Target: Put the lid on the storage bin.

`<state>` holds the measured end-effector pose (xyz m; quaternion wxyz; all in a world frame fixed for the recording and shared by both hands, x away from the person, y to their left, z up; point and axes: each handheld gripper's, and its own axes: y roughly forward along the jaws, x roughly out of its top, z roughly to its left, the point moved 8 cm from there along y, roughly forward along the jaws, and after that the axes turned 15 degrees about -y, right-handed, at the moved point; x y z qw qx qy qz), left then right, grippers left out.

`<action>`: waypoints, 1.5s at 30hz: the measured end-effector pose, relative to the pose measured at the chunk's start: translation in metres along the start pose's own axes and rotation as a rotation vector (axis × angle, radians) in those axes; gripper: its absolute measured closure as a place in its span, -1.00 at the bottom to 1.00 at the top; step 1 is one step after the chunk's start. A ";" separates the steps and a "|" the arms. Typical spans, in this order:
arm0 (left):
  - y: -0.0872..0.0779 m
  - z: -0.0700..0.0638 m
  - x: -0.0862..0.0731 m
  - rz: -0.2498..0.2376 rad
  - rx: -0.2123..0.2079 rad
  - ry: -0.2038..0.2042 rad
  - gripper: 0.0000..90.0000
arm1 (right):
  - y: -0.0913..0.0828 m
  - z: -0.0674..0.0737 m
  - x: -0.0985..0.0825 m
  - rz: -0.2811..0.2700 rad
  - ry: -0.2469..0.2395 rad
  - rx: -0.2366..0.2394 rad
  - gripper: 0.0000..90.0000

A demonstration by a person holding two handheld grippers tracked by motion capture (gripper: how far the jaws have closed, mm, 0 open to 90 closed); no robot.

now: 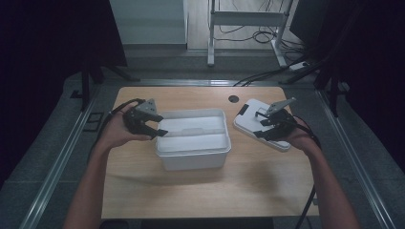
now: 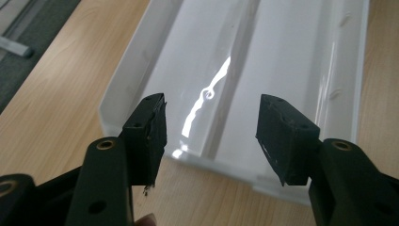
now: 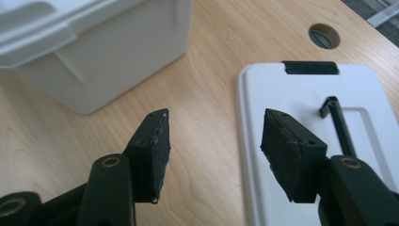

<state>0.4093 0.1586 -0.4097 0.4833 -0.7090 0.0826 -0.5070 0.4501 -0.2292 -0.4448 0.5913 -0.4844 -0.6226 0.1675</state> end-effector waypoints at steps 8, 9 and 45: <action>-0.009 0.006 -0.043 -0.033 0.047 -0.081 -0.08 | 0.010 -0.027 -0.006 0.047 0.005 -0.025 -0.01; -0.009 0.006 -0.043 -0.033 0.047 -0.081 -0.08 | 0.010 -0.027 -0.006 0.047 0.005 -0.025 -0.01; 0.058 0.019 -0.150 0.093 0.081 -0.278 -0.11 | 0.077 -0.098 -0.055 0.377 -0.084 -0.086 0.86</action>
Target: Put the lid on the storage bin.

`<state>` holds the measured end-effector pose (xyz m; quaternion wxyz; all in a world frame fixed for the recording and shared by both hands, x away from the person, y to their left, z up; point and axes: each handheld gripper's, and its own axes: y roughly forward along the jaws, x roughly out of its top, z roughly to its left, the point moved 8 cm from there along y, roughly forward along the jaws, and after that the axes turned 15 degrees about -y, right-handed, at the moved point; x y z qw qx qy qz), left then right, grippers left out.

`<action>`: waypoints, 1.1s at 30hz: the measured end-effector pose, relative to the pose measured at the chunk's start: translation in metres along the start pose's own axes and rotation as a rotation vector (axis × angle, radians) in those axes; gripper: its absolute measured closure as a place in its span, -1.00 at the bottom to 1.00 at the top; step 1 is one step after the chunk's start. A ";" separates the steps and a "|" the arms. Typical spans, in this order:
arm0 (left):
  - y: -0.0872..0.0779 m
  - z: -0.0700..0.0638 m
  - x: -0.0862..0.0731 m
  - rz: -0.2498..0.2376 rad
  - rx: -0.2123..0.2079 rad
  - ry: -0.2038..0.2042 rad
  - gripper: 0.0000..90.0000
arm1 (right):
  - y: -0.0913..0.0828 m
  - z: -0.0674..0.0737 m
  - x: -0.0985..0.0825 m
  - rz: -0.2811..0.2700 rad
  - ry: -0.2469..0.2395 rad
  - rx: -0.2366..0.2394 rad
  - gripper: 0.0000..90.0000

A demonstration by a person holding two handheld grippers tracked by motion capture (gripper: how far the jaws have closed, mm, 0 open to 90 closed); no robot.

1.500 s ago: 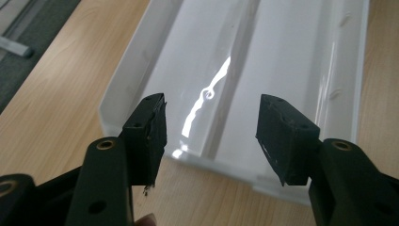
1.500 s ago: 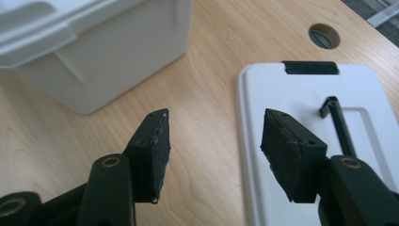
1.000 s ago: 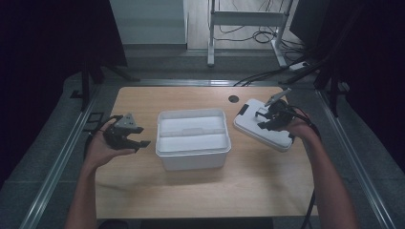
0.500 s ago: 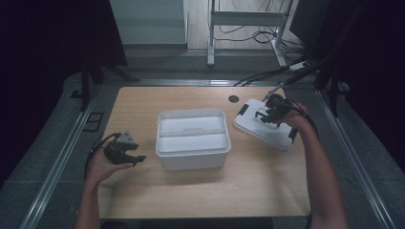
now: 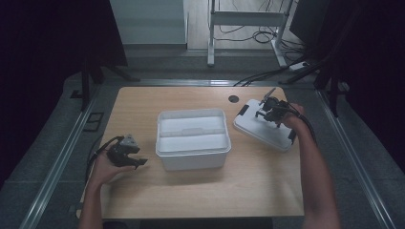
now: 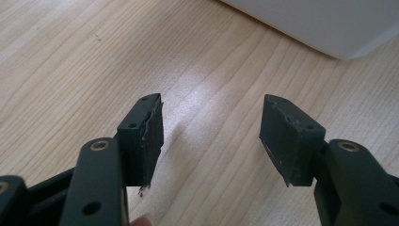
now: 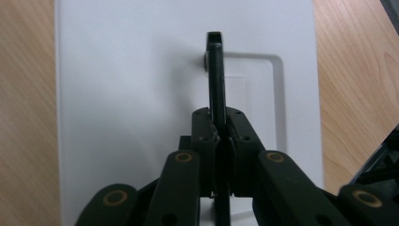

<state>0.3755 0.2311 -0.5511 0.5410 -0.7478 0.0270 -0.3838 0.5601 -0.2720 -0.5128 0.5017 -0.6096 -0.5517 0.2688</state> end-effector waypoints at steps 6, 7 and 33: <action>0.000 0.002 0.001 -0.001 0.002 0.000 -0.11 | -0.028 0.000 0.006 -0.063 -0.029 -0.035 0.87; 0.000 0.002 0.001 -0.001 0.002 -0.001 -0.10 | -0.038 -0.001 0.008 -0.087 -0.034 -0.047 0.87; 0.002 -0.007 -0.002 0.018 -0.021 0.008 -0.12 | -0.186 0.087 0.161 -0.411 -0.446 0.036 0.87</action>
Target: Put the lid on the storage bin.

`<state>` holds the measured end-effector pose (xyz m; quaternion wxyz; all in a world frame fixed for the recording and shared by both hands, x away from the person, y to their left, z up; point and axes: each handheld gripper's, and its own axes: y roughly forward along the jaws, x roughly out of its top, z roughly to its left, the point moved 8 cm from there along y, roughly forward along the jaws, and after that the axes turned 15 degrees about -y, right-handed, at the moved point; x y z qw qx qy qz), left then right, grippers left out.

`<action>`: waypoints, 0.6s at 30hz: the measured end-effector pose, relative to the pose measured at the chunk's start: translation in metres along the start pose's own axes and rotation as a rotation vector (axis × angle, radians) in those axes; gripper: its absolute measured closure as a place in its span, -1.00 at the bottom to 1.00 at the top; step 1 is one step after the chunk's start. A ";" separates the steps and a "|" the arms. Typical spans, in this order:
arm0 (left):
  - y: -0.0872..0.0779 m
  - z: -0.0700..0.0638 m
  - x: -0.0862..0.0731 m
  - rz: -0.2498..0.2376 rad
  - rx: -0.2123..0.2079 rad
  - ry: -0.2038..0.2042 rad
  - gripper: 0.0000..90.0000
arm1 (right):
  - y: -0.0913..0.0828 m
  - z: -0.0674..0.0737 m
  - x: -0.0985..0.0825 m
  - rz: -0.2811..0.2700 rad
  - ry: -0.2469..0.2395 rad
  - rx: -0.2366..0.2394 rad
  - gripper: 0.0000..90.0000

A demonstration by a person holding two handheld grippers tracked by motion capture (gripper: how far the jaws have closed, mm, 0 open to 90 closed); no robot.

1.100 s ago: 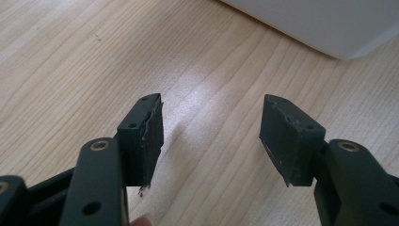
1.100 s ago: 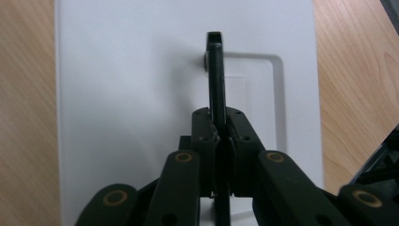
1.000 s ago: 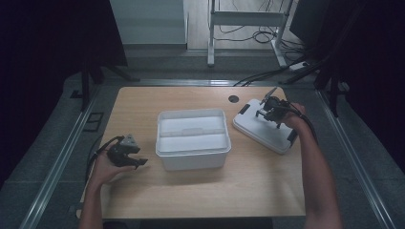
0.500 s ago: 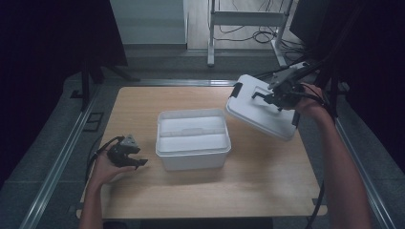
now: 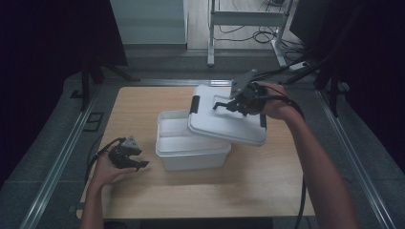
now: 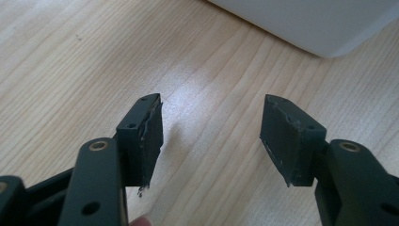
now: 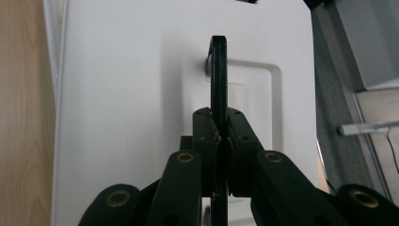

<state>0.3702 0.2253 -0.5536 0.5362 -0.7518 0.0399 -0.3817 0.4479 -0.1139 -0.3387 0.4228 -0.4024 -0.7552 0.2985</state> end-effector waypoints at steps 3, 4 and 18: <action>0.002 -0.001 0.000 0.010 -0.005 0.005 -0.12 | 0.014 0.002 0.016 -0.016 -0.027 0.020 0.87; 0.002 -0.001 0.000 0.010 -0.004 0.003 -0.12 | 0.020 0.003 0.022 -0.024 -0.036 0.033 0.87; 0.004 -0.003 0.000 0.018 -0.009 0.008 -0.12 | 0.069 0.017 0.084 -0.058 -0.136 0.116 0.87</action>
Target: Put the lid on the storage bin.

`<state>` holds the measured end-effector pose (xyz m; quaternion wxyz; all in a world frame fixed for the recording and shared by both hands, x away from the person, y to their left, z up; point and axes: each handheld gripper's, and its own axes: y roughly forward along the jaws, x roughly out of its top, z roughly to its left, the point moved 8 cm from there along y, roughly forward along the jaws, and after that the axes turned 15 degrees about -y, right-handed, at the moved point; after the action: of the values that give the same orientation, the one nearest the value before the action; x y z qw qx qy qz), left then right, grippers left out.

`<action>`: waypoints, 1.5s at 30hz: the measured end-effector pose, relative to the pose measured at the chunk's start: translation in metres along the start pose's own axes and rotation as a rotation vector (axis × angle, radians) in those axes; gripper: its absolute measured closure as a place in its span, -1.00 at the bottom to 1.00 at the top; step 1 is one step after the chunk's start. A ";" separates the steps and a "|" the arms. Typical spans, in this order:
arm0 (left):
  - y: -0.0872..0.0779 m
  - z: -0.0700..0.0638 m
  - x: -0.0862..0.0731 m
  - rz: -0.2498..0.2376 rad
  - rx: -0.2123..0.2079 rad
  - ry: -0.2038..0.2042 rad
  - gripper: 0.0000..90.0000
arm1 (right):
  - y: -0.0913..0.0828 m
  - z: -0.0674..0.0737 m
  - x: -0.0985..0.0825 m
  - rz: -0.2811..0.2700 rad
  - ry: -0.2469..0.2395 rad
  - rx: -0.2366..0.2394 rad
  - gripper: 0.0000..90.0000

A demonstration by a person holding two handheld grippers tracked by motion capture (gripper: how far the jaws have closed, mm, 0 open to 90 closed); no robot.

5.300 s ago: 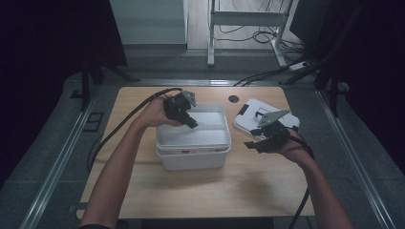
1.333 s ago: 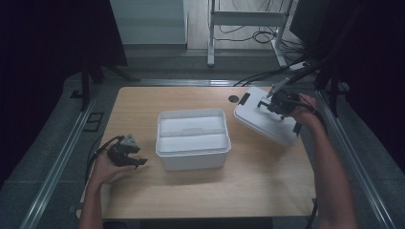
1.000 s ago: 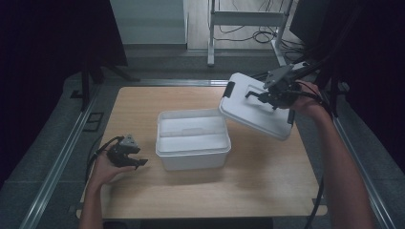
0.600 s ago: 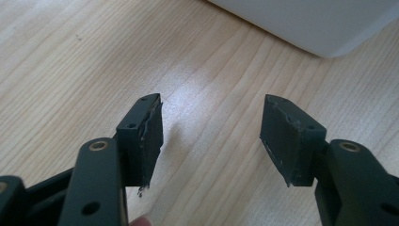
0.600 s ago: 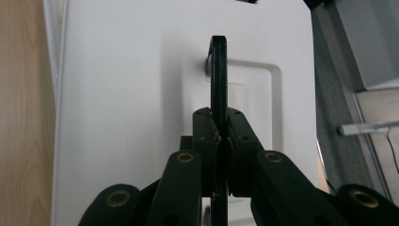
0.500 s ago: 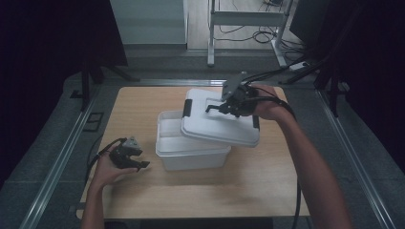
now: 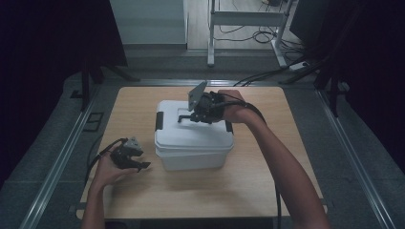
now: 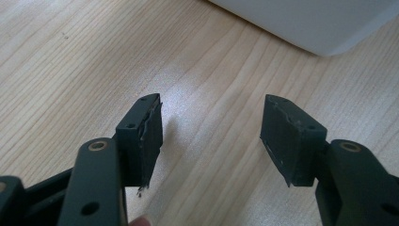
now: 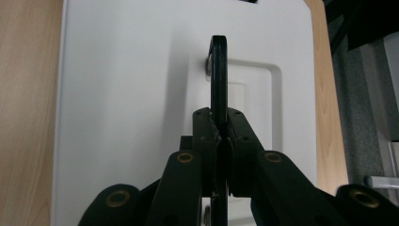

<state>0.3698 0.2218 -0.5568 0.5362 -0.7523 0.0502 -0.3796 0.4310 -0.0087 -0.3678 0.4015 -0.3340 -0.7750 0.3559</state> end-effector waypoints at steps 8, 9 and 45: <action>0.001 0.000 0.000 0.006 -0.001 0.002 -0.13 | 0.022 0.004 -0.001 0.010 0.010 0.014 0.86; 0.001 0.000 0.000 0.006 -0.002 0.003 -0.13 | 0.025 0.006 -0.003 0.006 0.013 0.015 0.86; 0.001 -0.003 -0.003 0.013 0.000 -0.009 -0.16 | -0.056 0.052 -0.106 -0.196 0.462 -0.245 0.02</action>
<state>0.3667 0.2205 -0.5592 0.5389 -0.7537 0.0528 -0.3726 0.4219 -0.1381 -0.3846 0.5568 -0.3757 -0.7288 0.1334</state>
